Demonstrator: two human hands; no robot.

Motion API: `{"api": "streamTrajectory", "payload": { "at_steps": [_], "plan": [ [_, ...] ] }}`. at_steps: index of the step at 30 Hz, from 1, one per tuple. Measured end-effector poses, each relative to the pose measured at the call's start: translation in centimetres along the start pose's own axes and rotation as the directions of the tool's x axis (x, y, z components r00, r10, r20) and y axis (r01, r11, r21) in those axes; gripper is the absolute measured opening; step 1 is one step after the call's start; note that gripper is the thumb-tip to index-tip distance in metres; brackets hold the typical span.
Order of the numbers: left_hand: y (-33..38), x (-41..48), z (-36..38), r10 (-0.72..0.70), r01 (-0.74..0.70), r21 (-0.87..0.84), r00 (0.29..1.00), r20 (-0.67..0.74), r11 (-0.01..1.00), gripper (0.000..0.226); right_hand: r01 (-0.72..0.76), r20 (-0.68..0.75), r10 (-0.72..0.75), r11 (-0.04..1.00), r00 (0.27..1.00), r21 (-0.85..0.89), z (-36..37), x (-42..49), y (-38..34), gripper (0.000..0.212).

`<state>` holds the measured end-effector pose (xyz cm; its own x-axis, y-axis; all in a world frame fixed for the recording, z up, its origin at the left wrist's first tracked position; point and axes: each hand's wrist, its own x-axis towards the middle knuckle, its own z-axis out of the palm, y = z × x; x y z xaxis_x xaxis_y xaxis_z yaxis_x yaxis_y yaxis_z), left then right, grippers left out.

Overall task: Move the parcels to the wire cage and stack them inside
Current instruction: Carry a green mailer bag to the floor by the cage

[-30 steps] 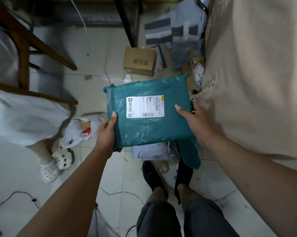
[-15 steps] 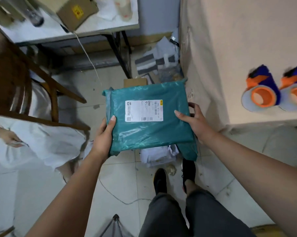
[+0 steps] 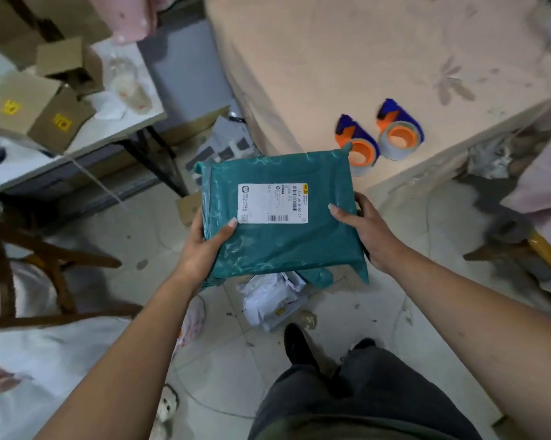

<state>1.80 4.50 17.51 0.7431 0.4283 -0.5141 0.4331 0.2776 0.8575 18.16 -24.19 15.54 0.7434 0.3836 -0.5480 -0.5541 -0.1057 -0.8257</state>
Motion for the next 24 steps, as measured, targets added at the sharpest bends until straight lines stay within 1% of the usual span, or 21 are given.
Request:
{"api": "streamTrajectory", "payload": {
  "at_steps": [4, 8, 12, 14, 17, 20, 22, 24],
  "plan": [
    [1.5, 0.6, 6.0, 0.035, -0.04, 0.044, 0.994, 0.107, 0.998, 0.074, 0.035, -0.096, -0.028, 0.997, 0.995, 0.072, -5.9, -3.3, -0.9, 0.078],
    [2.7, 1.2, 13.0, 0.065, -0.094, 0.132, 0.975, 0.213, 0.987, 0.068, 0.08, -0.2, -0.052, 0.987, 0.978, 0.137, -12.4, -6.7, -1.7, 0.075],
    [3.3, 1.6, 20.6, 0.063, -0.134, 0.194, 0.94, 0.335, 0.972, 0.071, 0.136, -0.33, -0.071, 0.974, 0.941, 0.18, -18.4, -10.3, -1.7, 0.072],
    [3.4, 1.4, 24.3, 0.05, -0.142, 0.201, 0.912, 0.406, 0.969, 0.068, 0.164, -0.396, -0.071, 0.964, 0.916, 0.207, -21.0, -12.2, -1.3, 0.074],
    [3.6, 1.0, 29.7, 0.032, -0.185, 0.233, 0.843, 0.536, 0.955, 0.066, 0.206, -0.502, -0.056, 0.947, 0.863, 0.248, -24.1, -15.2, -0.3, 0.083],
    [3.6, 0.6, 35.0, -0.007, -0.237, 0.267, 0.736, 0.677, 0.934, 0.076, 0.246, -0.611, -0.03, 0.93, 0.791, 0.273, -26.2, -18.4, 1.1, 0.092],
    [3.2, 0.0, 38.5, -0.03, -0.29, 0.29, 0.658, 0.752, 0.912, 0.078, 0.275, -0.681, -0.009, 0.919, 0.732, 0.283, -27.2, -20.7, 2.3, 0.093],
    [2.3, -0.8, 42.0, -0.056, -0.319, 0.316, 0.62, 0.783, 0.894, 0.075, 0.293, -0.741, 0.013, 0.914, 0.671, 0.281, -28.0, -23.1, 3.8, 0.092]
  ]
}}
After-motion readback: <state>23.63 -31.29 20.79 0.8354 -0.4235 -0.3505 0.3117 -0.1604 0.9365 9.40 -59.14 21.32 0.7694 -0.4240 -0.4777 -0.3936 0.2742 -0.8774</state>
